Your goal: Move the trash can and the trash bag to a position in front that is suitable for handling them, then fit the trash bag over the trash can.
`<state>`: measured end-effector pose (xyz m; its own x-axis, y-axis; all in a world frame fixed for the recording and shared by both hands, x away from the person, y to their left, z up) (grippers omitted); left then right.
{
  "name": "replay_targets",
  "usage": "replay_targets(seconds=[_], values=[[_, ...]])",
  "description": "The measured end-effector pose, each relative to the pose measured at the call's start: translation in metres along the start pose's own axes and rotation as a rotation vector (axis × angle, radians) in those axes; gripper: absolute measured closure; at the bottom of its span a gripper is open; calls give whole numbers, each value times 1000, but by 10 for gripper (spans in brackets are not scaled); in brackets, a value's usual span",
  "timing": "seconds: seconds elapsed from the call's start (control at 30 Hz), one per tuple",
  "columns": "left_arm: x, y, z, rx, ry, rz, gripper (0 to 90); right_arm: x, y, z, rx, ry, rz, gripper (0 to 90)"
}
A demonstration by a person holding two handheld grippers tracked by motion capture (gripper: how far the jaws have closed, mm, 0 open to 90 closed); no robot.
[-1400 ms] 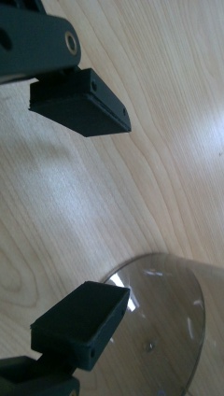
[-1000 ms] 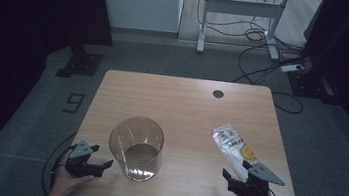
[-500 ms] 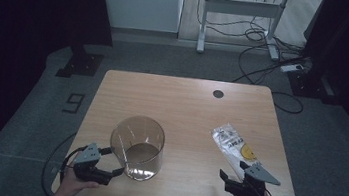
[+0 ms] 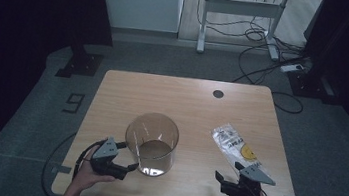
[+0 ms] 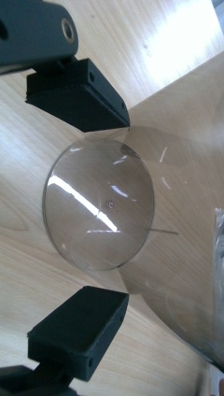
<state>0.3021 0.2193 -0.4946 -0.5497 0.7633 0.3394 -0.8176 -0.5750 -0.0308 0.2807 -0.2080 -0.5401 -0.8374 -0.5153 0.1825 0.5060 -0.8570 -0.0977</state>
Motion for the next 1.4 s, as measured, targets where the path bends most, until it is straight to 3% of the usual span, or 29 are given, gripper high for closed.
replay_targets(seconds=[0.43,0.7,0.8,0.97,1.1,1.3,1.4], values=[[-49,9,20,-7,1,-37,145,1,-3,1,4,4,15,149],[-68,19,24,-19,3,-42,151,4,-2,1,5,4,12,150],[-64,18,20,-21,1,-19,152,6,-2,2,8,9,7,150],[-53,9,13,11,-8,38,162,11,4,6,8,20,-10,150],[-43,5,12,7,-1,51,161,19,11,12,14,29,-33,150],[-32,-2,4,20,-8,84,162,34,27,18,19,37,-81,152],[-22,-7,-2,22,-19,114,162,37,38,17,26,6,-92,151]])
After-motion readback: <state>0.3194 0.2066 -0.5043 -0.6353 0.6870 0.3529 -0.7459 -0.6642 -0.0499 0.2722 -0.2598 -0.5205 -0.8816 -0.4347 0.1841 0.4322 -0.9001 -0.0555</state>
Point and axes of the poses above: each handheld gripper's, and its own axes: x roughly backward along the jaws, z roughly out of its top, y roughly to its right, the point moved 2 cm from there along -x, roughly forward along the jaws, and after that the axes turned 15 degrees about y, right-handed, at the moved point
